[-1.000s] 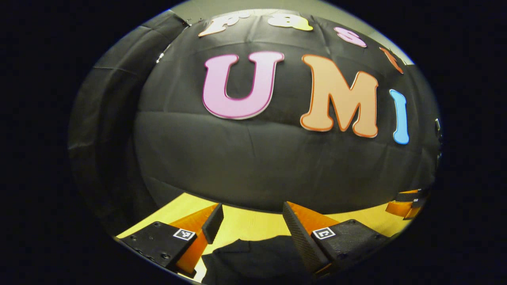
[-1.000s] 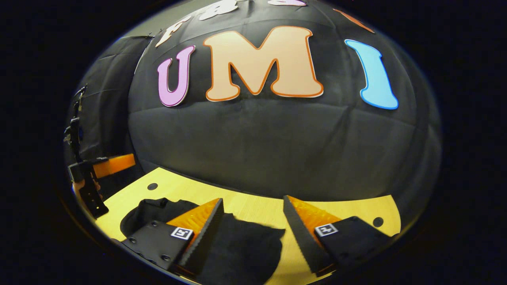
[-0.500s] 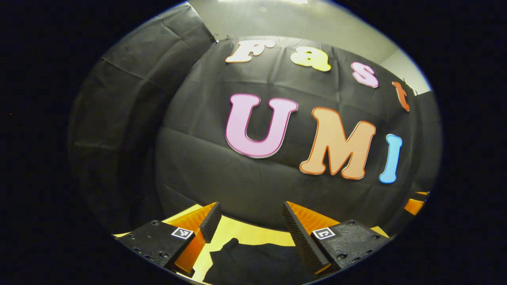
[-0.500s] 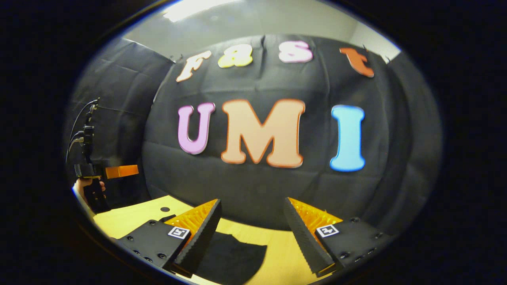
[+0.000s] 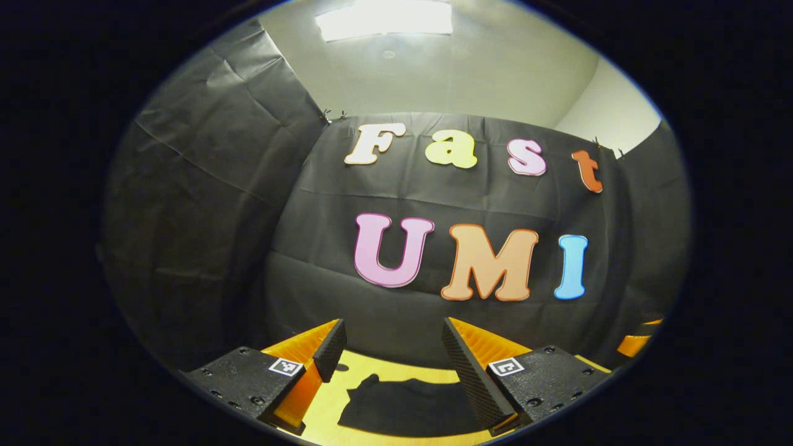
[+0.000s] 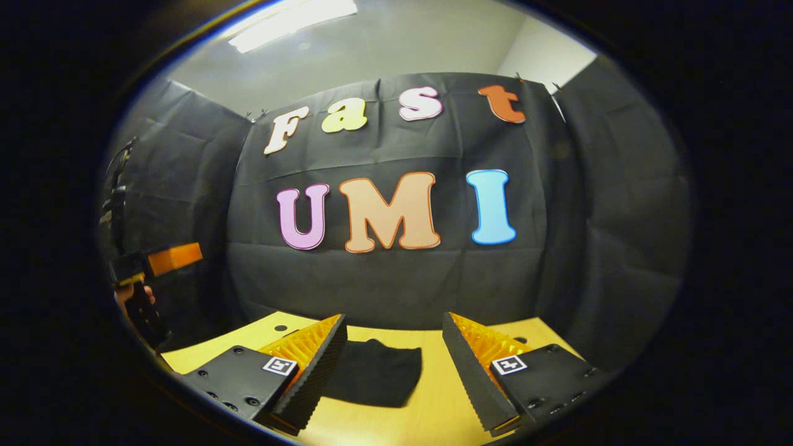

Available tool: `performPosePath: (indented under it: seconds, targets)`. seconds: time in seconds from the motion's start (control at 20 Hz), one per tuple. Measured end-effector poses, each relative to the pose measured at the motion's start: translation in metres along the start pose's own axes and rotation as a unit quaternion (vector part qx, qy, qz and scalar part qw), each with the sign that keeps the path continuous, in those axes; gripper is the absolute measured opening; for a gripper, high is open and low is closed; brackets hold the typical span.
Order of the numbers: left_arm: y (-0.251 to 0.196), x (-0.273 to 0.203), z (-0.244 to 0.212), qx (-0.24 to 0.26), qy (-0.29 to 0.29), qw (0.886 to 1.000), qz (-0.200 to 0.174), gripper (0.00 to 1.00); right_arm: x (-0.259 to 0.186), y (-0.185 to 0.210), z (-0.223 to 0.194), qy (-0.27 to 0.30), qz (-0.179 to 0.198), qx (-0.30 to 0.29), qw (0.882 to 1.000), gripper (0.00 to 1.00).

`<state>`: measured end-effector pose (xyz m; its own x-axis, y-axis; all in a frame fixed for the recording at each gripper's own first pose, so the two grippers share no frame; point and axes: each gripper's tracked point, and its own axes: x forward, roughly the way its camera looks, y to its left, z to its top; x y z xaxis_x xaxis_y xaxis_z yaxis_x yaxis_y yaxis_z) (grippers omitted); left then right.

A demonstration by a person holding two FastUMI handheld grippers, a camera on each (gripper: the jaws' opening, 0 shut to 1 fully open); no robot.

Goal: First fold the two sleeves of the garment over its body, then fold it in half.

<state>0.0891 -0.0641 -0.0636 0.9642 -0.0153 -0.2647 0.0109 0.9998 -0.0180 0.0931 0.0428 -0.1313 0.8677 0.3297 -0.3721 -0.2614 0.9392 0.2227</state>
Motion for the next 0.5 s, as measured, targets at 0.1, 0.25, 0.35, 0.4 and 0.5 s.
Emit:
performPosePath:
  seconds: [0.1,0.25,0.35,0.4,0.5]
  targets:
    - [-0.012,-0.016,-0.015,0.005,0.015,1.000,-0.010,0.92,-0.016,0.009,-0.002,-0.003,0.018,0.035,0.999,0.98]
    - [-0.042,-0.033,-0.043,0.026,0.053,0.997,-0.053,0.92,-0.025,-0.005,0.000,-0.015,0.011,0.048,0.999,0.98]
    - [-0.055,-0.039,-0.050,0.032,0.063,0.995,-0.069,0.93,-0.026,-0.014,0.000,-0.021,0.000,0.049,0.999,0.97]
    - [-0.064,-0.040,-0.052,0.031,0.068,0.994,-0.077,0.92,-0.028,-0.017,0.002,-0.026,0.000,0.053,0.998,0.97]
    - [-0.076,-0.042,-0.052,0.034,0.069,0.993,-0.087,0.92,-0.036,-0.020,0.006,-0.033,0.003,0.062,0.998,0.94]
